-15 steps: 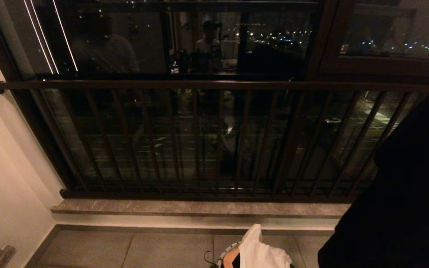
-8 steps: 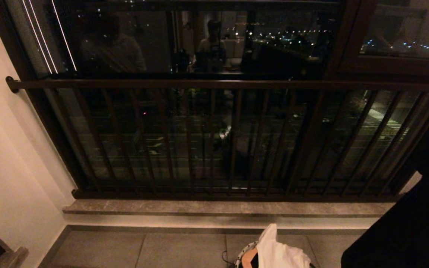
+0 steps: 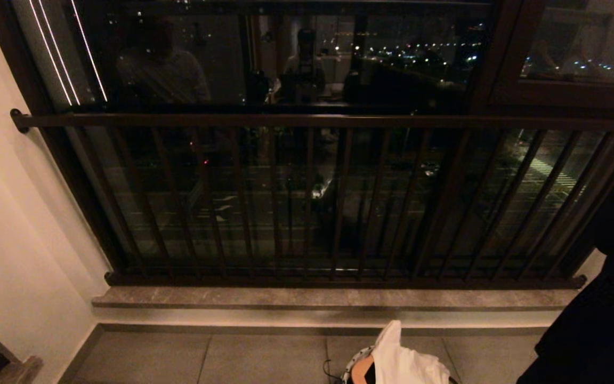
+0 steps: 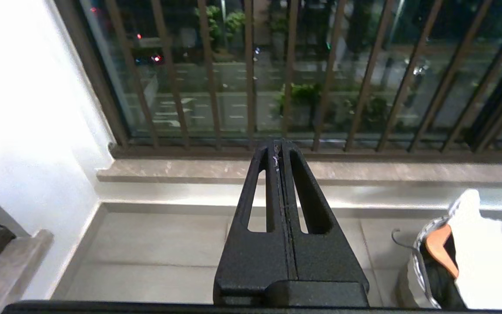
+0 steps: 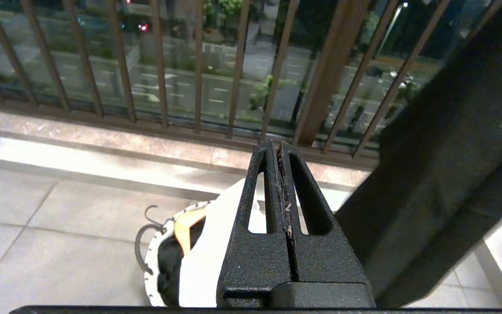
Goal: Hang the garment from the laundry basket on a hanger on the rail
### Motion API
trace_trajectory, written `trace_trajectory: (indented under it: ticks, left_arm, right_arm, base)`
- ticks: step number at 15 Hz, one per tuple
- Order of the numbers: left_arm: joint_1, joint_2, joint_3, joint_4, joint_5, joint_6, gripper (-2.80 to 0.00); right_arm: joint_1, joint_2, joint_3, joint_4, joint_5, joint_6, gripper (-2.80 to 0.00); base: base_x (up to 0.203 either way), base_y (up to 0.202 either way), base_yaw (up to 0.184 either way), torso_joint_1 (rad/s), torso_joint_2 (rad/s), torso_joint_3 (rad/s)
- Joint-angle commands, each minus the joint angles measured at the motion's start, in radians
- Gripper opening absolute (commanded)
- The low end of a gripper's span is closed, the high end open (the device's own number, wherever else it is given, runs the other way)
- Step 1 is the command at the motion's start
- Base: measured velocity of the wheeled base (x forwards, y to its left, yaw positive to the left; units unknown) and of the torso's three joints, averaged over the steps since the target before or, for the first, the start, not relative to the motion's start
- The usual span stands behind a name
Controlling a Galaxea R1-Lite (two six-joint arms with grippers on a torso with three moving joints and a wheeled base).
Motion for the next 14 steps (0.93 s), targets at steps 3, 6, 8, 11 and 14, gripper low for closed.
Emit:
trace_trajectory:
  ticks: [3, 6, 8, 11, 14]
  left_arm:
    - [0.002, 0.0, 0.008, 0.0, 0.0, 0.0, -2.8]
    - [0.002, 0.0, 0.008, 0.0, 0.0, 0.0, -2.8]
    - [0.002, 0.0, 0.008, 0.0, 0.0, 0.0, -2.8]
    - [0.002, 0.0, 0.008, 0.0, 0.0, 0.0, -2.8]
    - [0.002, 0.0, 0.008, 0.0, 0.0, 0.0, -2.8]
  right_arm:
    - [0.002, 0.001, 0.0, 0.0, 0.001, -0.002, -2.8]
    - [0.001, 0.002, 0.0, 0.0, 0.001, -0.004, -2.8]
    - [0.002, 0.002, 0.0, 0.0, 0.001, -0.002, -2.8]
    - [0.002, 0.001, 0.0, 0.0, 0.001, -0.002, -2.8]
    - [0.002, 0.001, 0.0, 0.0, 0.001, 0.0, -2.8]
  base:
    - [0.0, 0.0, 0.0, 0.0, 0.0, 0.0]
    - [0.0, 0.0, 0.0, -0.028, 0.06, 0.032]
    - [0.0, 0.0, 0.0, -0.136, 0.33, 0.178]
    - [0.0, 0.0, 0.0, -0.149, 0.35, 0.196]
    - [0.0, 0.0, 0.0, -0.163, 0.37, 0.213]
